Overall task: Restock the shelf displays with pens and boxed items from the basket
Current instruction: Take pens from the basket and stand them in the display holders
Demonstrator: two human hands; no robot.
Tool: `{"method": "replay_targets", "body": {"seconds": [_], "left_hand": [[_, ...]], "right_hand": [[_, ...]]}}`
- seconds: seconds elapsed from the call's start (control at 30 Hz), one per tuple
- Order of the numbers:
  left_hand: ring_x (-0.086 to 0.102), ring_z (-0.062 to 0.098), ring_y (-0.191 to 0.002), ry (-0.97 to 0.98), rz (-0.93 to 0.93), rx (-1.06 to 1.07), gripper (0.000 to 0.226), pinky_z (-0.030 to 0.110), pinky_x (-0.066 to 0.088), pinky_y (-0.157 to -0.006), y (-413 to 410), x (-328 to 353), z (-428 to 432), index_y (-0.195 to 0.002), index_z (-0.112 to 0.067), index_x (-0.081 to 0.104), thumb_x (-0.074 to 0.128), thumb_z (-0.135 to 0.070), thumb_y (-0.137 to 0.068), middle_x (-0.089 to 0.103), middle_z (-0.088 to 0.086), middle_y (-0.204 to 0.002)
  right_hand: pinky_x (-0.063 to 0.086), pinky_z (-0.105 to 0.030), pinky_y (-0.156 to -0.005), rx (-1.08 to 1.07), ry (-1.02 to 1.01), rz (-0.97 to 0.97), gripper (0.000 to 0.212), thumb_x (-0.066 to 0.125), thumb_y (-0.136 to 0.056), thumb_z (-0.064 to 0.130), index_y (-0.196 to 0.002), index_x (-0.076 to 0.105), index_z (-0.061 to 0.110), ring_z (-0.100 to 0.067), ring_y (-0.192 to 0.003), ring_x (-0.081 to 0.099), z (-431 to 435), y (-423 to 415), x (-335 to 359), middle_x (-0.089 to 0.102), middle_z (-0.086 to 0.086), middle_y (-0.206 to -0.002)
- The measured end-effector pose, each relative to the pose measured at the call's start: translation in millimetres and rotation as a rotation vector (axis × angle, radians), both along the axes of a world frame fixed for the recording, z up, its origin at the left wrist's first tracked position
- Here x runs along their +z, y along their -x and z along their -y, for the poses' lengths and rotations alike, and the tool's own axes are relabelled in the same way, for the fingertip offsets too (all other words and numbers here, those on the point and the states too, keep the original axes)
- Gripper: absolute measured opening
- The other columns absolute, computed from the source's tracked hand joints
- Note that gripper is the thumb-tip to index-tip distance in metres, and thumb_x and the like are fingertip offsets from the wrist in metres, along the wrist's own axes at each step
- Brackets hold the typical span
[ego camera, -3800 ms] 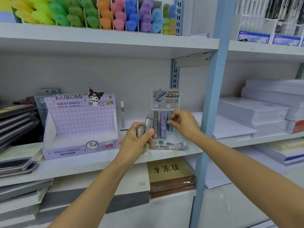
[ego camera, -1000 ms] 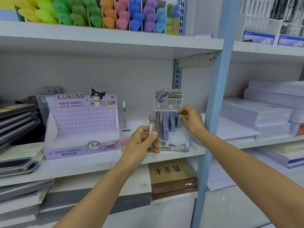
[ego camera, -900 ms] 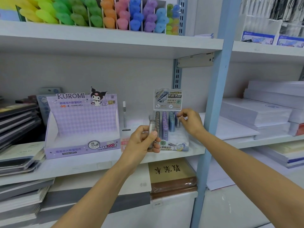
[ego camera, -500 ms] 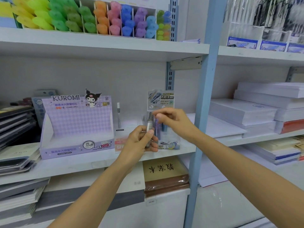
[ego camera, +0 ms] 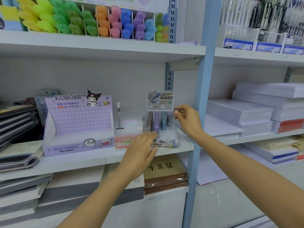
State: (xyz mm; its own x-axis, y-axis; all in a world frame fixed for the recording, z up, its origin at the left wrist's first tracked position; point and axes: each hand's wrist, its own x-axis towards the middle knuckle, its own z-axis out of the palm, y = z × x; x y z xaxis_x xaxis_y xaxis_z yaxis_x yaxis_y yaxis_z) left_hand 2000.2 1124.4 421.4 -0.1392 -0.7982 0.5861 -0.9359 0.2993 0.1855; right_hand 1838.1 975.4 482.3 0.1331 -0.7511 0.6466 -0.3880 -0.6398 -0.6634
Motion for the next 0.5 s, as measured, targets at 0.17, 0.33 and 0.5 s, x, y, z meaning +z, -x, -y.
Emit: {"method": "replay_targets", "body": {"seconds": [0.17,0.33,0.5], "left_hand": [[0.022,0.009,-0.142,-0.007,0.167,0.074,0.052,0.021,0.002,-0.114,-2.7,-8.8,3.0,-0.152,-0.024,0.023,0.033,-0.038,-0.103,0.027,-0.008,-0.157],[0.028,0.008,-0.138,0.017,0.201,0.079,0.050,0.024,0.008,-0.113,-4.8,-9.7,3.6,-0.151,-0.024,0.027,0.034,-0.037,-0.103,0.032,-0.010,-0.154],[0.028,0.007,-0.138,0.017,0.194,0.086,0.050,0.025,0.008,-0.113,-5.8,-12.1,5.4,-0.150,-0.025,0.028,0.035,-0.038,-0.102,0.031,-0.012,-0.154]], "right_hand": [[0.045,-0.025,-0.073,-0.092,0.008,-0.119,0.012,0.060,-0.094,0.013,-0.103,0.065,0.007,-0.016,-0.077,0.060,17.8,-7.0,-12.6,0.062,0.001,-0.083],[0.047,-0.029,-0.073,-0.056,-0.007,-0.246,0.011,0.059,-0.095,0.014,-0.102,0.064,0.007,-0.020,-0.078,0.060,26.6,-10.9,-10.8,0.068,-0.006,-0.087],[0.052,-0.039,-0.077,-0.043,0.011,-0.281,0.014,0.058,-0.095,0.013,-0.109,0.057,0.011,-0.027,-0.082,0.063,30.2,-12.8,-10.1,0.067,-0.008,-0.084]]}}
